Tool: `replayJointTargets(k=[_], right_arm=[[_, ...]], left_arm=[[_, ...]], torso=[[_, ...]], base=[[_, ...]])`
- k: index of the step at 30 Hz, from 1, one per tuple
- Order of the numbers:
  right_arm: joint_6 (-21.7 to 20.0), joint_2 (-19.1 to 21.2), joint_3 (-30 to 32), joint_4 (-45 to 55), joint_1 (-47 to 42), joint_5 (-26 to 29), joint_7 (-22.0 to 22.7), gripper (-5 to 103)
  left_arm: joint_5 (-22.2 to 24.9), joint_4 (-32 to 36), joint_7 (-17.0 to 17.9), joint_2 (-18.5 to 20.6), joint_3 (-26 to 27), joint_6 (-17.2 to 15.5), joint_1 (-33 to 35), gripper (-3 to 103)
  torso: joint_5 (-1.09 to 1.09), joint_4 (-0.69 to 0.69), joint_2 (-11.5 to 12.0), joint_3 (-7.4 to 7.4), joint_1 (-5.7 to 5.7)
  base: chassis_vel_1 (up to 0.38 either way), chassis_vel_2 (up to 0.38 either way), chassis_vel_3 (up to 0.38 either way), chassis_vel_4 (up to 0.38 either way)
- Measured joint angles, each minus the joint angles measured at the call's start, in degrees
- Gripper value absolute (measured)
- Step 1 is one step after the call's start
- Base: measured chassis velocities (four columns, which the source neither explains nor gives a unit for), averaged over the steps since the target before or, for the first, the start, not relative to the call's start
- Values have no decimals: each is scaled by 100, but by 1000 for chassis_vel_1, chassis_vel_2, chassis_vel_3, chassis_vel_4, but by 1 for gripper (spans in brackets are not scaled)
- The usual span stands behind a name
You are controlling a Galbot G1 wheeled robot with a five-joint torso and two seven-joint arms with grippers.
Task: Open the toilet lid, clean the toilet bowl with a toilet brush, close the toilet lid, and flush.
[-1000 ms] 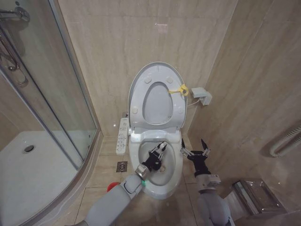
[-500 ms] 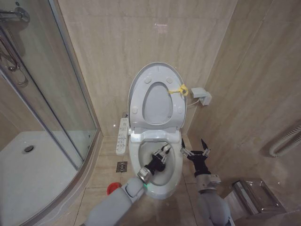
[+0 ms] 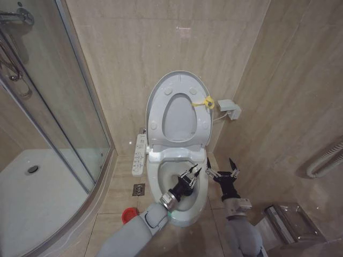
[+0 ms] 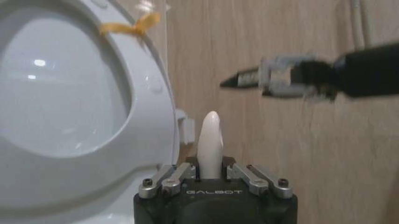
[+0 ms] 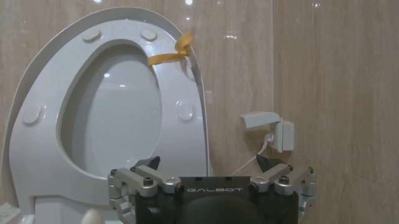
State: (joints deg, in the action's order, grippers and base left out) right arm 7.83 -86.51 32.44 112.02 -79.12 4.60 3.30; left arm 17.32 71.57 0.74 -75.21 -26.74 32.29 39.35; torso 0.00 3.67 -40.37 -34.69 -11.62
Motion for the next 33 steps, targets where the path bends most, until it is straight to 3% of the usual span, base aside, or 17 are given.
replayJointTargets(k=[9, 12, 19, 28, 33], right_arm=[[0, 0, 0, 0, 0, 0, 0, 100], [0, 0, -1, 0, 1, 0, 0, 100], [0, 0, 0, 0, 0, 0, 0, 100], [0, 0, 0, 0, 0, 0, 0, 100], [0, 0, 0, 0, 0, 0, 0, 100]], left_arm=[[-78, -778, -98, -31, 227, 194, -173, 22], [-74, -642, -83, -18, 243, 186, -155, 22], [-47, 398, -7, 137, 85, 30, 151, 22], [-149, -465, -84, 69, 286, 227, 51, 22], [-139, -418, -52, 80, 368, 218, -39, 22]], torso=[[1, 0, 0, 0, 0], [0, -1, 1, -1, -2], [0, 1, 0, 0, 0], [-1, 1, 0, 0, 0], [1, 0, 1, -1, -1]], base=[[0, 0, 0, 0], [0, 0, 0, 0], [0, 0, 0, 0], [0, 0, 0, 0], [0, 0, 0, 0]])
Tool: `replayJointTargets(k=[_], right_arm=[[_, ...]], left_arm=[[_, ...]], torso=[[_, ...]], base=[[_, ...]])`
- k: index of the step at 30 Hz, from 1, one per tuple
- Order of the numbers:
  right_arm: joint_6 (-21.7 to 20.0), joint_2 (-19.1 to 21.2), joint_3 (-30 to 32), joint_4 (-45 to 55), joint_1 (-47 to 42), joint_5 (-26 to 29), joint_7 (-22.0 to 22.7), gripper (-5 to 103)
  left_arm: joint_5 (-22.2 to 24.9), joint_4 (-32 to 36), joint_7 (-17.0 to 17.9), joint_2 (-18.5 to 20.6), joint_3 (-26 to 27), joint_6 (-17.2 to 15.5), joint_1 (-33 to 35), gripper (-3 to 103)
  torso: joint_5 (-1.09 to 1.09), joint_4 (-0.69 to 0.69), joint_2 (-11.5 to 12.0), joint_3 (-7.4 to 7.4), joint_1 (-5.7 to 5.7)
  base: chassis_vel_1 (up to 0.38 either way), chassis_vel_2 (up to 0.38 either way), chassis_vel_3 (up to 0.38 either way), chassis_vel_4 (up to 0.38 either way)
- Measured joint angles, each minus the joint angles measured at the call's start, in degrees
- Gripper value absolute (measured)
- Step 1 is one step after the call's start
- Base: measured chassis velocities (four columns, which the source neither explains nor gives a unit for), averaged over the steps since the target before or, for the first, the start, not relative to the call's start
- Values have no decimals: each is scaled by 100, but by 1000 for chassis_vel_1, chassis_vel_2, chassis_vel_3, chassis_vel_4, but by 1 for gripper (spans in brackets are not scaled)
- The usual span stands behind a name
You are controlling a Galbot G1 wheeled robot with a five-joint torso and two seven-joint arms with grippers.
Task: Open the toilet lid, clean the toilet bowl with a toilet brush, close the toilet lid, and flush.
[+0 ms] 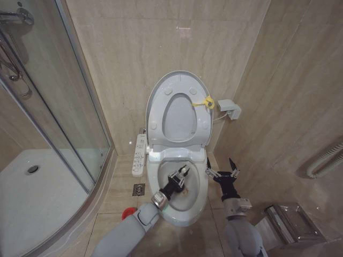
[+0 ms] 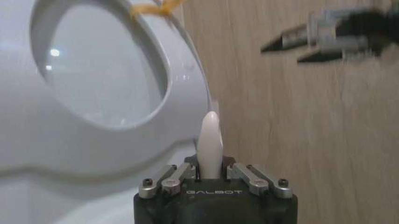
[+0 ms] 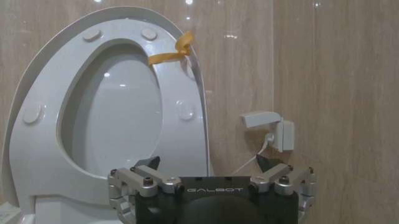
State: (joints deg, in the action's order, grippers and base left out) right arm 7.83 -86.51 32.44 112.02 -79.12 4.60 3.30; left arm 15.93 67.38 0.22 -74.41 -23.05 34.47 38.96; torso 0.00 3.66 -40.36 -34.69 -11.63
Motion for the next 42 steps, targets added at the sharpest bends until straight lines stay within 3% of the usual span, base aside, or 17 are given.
replayJointTargets(k=[3, 7, 18, 29, 38, 42], right_arm=[[0, 0, 0, 0, 0, 0, 0, 100], [0, 0, 0, 0, 0, 0, 0, 100], [0, 0, 0, 0, 0, 0, 0, 100], [0, 0, 0, 0, 0, 0, 0, 100], [0, 0, 0, 0, 0, 0, 0, 100], [0, 0, 0, 0, 0, 0, 0, 100]], left_arm=[[59, 672, 67, 69, -116, -123, 84, 22], [100, 960, 71, 104, -259, -184, 215, 22], [-8, -191, 7, -50, -40, 57, 56, 22], [7, 763, 71, 88, -166, -89, 268, 22], [-14, 27, -6, 19, -62, 65, 145, 22], [-8, 55, 20, 21, 5, 61, 29, 22]], torso=[[-1, 1, 0, 1, 0], [0, 1, -1, 1, 1], [0, 0, 0, 0, 0], [-1, 1, -1, 1, 1], [-1, 0, -1, 1, 1], [-1, 1, 0, 0, 0]], base=[[0, 0, 0, 0], [0, 0, 0, 0], [0, 0, 0, 0], [0, 0, 0, 0], [0, 0, 0, 0], [0, 0, 0, 0]])
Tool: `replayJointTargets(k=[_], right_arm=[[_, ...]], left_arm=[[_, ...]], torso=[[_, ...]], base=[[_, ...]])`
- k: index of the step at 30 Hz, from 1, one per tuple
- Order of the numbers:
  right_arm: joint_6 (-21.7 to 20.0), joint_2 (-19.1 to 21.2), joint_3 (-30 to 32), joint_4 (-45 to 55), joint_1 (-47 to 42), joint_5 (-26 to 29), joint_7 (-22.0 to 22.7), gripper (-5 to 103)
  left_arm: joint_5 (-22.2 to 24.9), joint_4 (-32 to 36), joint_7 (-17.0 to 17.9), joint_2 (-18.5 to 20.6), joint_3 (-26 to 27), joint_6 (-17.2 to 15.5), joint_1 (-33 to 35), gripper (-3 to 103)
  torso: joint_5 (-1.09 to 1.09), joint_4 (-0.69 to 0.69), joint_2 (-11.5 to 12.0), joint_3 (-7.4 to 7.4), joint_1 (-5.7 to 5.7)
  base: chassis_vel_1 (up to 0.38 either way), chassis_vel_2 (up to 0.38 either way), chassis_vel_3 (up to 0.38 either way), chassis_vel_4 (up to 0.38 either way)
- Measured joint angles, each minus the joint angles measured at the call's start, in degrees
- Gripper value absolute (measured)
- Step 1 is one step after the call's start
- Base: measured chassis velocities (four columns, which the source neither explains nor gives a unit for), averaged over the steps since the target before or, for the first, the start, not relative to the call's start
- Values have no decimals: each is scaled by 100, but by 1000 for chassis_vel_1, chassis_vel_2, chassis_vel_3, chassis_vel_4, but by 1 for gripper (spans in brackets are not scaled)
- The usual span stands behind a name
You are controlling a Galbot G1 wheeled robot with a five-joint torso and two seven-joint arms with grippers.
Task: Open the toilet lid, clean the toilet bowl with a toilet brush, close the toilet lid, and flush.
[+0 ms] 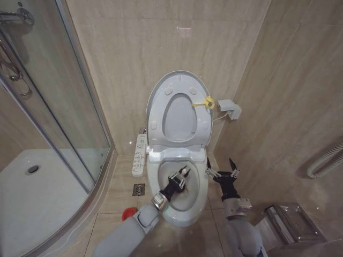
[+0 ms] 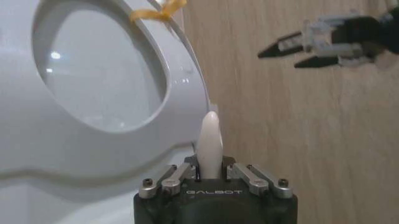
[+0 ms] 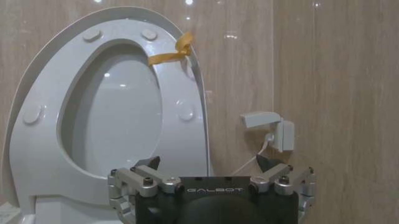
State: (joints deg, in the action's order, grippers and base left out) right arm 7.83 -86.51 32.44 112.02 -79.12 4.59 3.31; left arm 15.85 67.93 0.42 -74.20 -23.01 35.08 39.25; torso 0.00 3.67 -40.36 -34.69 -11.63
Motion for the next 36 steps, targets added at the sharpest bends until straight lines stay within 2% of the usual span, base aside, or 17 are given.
replayJointTargets(k=[6, 8, 19, 22, 26, 29, 34, 36], right_arm=[[0, 0, 0, 0, 0, 0, 0, 100], [0, 0, 0, 0, 0, 0, 0, 100], [0, 0, 0, 0, 0, 0, 0, 100], [0, 0, 0, 0, 0, 0, 0, 100], [0, 0, 0, 0, 0, 0, 0, 100], [0, 0, 0, 0, 0, 0, 0, 100], [0, 0, 0, 0, 0, 0, 0, 100], [0, 0, 0, 0, 0, 0, 0, 100]], left_arm=[[36, 714, 36, 101, -137, -121, 136, 22], [38, 739, 30, 105, -167, -127, 182, 22], [106, -309, -18, -11, -39, 67, 30, 22], [106, -270, -10, -7, 36, 84, -28, 22], [106, 366, 1, 90, -68, 33, 125, 22], [101, 582, -13, 137, -180, -2, 288, 22], [60, 296, -38, 84, -171, 51, 316, 22], [57, -67, -49, 15, -75, 121, 193, 22]], torso=[[0, 0, 0, 0, 0], [0, 1, 0, 0, 0], [1, -1, 0, 0, 0], [0, 0, 0, 0, 0], [0, 1, 0, 0, 0], [0, 0, 0, 0, 0], [0, -1, 0, 1, 1], [0, -1, 0, 1, 1]], base=[[0, 0, 0, 0], [0, 0, 0, 0], [0, 0, 0, 0], [0, 0, 0, 0], [0, 0, 0, 0], [0, 0, 0, 0], [0, 0, 0, 0], [0, 0, 0, 0]])
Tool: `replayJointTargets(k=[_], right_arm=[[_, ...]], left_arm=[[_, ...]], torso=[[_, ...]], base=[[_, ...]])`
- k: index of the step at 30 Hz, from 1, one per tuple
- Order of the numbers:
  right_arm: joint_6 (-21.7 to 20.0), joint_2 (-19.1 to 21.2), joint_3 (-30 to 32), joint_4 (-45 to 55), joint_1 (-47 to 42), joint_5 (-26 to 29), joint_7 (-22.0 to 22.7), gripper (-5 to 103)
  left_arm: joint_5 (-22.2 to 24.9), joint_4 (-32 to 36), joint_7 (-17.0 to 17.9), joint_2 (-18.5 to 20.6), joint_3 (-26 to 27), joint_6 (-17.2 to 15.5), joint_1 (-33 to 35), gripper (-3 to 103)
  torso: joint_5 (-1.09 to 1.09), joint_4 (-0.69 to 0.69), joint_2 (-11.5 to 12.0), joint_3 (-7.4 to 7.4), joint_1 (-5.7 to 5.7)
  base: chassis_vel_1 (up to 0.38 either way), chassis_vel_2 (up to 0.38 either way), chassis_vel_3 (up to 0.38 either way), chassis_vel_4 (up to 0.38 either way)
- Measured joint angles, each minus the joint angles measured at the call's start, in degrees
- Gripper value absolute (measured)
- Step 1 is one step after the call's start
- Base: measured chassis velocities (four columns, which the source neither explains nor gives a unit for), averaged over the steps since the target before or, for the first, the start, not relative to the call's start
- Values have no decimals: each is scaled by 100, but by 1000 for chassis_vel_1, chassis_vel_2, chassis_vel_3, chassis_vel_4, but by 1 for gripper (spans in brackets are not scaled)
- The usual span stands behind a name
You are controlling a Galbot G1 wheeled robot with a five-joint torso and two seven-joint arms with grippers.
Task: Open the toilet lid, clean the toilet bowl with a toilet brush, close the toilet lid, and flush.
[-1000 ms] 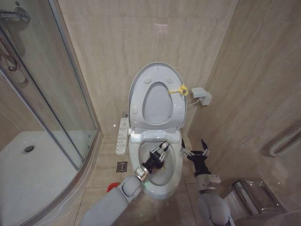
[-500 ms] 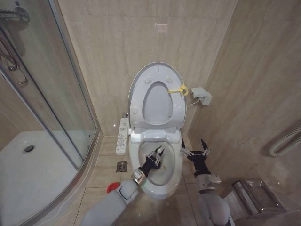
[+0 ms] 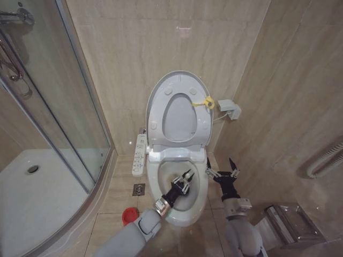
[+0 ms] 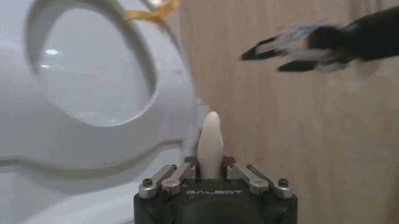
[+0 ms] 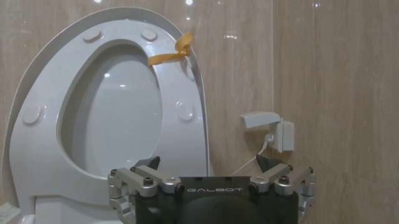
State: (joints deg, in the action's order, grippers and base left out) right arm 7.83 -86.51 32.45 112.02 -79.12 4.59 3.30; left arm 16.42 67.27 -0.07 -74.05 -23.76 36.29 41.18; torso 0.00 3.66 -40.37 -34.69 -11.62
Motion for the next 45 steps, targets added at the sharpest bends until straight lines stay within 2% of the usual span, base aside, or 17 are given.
replayJointTargets(k=[4, 10, 13, 17, 21, 25, 31, 38, 45], right_arm=[[0, 0, -1, 0, 0, 0, 0, 100], [0, 0, 0, 0, 0, 0, 0, 100], [0, 0, 0, 0, 0, 0, 0, 100], [0, 0, 0, 0, 0, 0, 0, 100], [0, 0, 0, 0, 0, 0, 0, 100], [0, 0, 0, 0, 0, 0, 0, 100], [0, 0, 0, 0, 0, 0, 0, 100], [0, 0, 0, 0, 0, 0, 0, 100], [0, 0, 0, 0, 0, 0, 0, 100]], left_arm=[[-27, -124, 77, -22, 91, -46, -128, 22], [50, 753, 128, 105, -58, -242, 45, 22], [51, 862, 104, 129, -124, -253, 166, 22], [15, 619, 59, 99, -105, -174, 197, 22], [-9, -125, 10, 7, 101, -9, -17, 22], [-2, -212, 29, -14, 237, 14, -128, 22], [-41, 231, 154, 6, 328, -97, -178, 22], [-216, 1206, 403, 19, 326, -400, -153, 22], [-236, 1454, 420, -16, 257, -444, 7, 22]], torso=[[1, -1, 1, -1, -1], [0, 2, 0, 0, -1], [0, 1, 0, 0, 0], [1, 0, 0, 0, 0], [1, 0, 0, 0, 0], [0, 1, 0, 0, -1], [0, 1, 0, 0, -1], [1, 1, 0, 0, -1], [1, 0, 0, 0, -1]], base=[[0, 0, 0, 0], [0, 0, 0, 0], [0, 0, 0, 0], [0, 0, 0, 0], [0, 0, 0, 0], [0, 0, 0, 0], [0, 0, 0, 0], [0, 0, 0, 0], [0, 0, 0, 0]])
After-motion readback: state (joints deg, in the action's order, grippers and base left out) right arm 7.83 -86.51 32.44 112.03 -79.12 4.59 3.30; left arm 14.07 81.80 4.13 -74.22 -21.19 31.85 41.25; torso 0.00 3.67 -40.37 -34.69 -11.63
